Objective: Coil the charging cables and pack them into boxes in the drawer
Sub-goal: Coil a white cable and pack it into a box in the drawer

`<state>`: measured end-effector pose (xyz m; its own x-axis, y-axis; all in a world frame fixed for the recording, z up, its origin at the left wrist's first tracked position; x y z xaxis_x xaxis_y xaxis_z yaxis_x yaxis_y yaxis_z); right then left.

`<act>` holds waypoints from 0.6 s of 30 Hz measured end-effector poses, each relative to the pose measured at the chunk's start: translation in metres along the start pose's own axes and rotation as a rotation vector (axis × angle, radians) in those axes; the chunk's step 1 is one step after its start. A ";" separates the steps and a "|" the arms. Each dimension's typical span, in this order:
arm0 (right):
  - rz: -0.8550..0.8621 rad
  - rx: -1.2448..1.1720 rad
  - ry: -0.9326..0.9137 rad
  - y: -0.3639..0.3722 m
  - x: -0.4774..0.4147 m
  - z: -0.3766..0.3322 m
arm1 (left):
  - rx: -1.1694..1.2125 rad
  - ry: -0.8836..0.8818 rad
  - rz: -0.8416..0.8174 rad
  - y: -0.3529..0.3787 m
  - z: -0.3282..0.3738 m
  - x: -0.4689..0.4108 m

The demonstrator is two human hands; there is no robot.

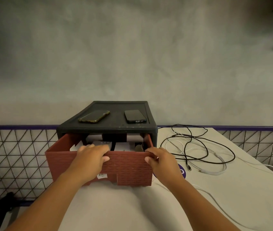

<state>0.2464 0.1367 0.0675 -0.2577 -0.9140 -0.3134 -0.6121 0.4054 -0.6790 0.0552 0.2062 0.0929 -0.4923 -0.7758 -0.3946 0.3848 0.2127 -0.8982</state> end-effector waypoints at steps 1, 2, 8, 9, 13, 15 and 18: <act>0.004 -0.053 0.000 0.001 0.000 0.004 | 0.007 -0.022 -0.003 0.002 -0.003 -0.003; 0.014 -0.130 0.013 0.001 0.001 0.011 | 0.005 -0.040 0.000 0.002 -0.005 -0.005; -0.094 0.088 0.218 0.022 0.030 0.089 | -0.151 -0.041 0.077 0.012 -0.009 -0.012; -0.119 0.173 0.187 0.026 0.036 0.093 | -0.185 -0.044 0.117 0.015 -0.010 -0.010; -0.074 0.269 0.096 0.027 0.060 0.096 | -0.255 -0.048 0.256 0.031 -0.016 0.008; -0.095 0.257 0.054 0.028 0.072 0.091 | -0.224 -0.081 0.270 0.041 -0.011 0.029; -0.185 0.226 -0.071 0.037 0.092 0.076 | -0.080 0.038 0.232 0.073 0.021 0.069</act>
<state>0.2571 0.0692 -0.0364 -0.0997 -0.9724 -0.2108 -0.4599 0.2329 -0.8569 0.0663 0.1559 0.0040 -0.4276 -0.6778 -0.5981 0.4287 0.4304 -0.7943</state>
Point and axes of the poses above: each hand's wrist, its own x-axis away from the middle knuckle, its own y-axis out of the palm, z = x × y, the point moved 8 cm from there along -x, towards the middle knuckle
